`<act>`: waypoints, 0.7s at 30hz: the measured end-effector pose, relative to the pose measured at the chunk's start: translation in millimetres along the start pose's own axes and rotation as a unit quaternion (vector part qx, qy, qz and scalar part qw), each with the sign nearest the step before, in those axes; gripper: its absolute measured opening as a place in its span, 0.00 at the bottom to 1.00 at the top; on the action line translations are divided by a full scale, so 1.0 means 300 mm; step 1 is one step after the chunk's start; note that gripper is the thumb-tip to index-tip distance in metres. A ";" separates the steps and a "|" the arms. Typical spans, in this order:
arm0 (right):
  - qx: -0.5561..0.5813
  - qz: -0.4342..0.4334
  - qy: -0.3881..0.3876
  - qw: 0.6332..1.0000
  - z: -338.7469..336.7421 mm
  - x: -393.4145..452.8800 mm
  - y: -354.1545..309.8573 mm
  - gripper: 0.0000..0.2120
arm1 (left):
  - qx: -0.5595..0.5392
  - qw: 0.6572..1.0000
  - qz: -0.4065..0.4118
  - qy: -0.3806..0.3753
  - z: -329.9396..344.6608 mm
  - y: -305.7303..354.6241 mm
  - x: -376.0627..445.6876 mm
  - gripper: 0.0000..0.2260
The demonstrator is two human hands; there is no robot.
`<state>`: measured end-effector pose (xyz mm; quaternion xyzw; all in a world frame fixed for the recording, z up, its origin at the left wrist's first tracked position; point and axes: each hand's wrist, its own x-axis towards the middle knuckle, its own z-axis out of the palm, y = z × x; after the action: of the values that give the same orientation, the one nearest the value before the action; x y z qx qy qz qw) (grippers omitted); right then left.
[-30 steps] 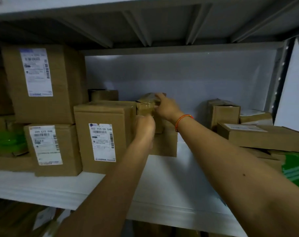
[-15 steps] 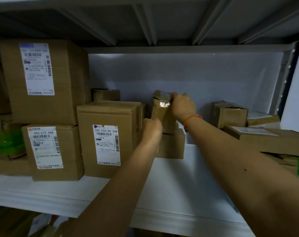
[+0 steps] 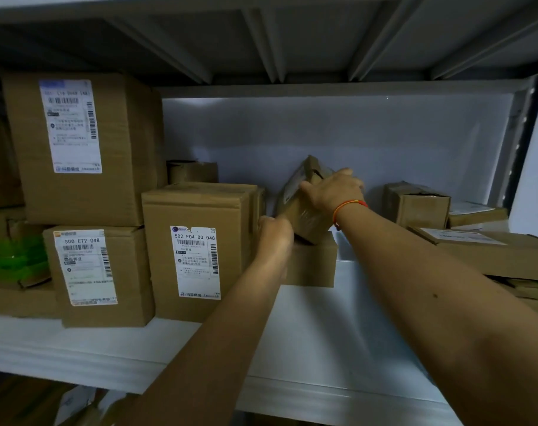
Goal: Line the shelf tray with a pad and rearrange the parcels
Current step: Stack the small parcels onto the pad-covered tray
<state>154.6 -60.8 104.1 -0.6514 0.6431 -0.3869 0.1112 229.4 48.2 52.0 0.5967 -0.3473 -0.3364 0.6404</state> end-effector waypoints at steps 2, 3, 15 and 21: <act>0.129 0.017 -0.023 0.991 -0.020 0.011 0.045 0.40 | -0.001 1.000 0.005 -0.006 0.001 -0.006 -0.001 0.17; 0.182 0.031 -0.030 0.982 -0.036 0.012 0.066 0.40 | 0.004 1.000 0.005 -0.003 0.005 -0.006 -0.004 0.18; 0.529 0.108 -0.046 0.840 -0.277 0.228 0.284 0.37 | -0.057 0.998 -0.006 0.015 0.038 -0.010 -0.021 0.20; 0.517 0.082 -0.104 0.846 -0.459 -0.032 0.283 0.15 | -0.126 0.991 -0.031 0.027 0.087 0.006 -0.081 0.20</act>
<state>2.8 -16.1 139.1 -0.4811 0.3856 -0.5831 0.5290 194.3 54.8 53.9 0.5310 -0.2661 -0.3803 0.7090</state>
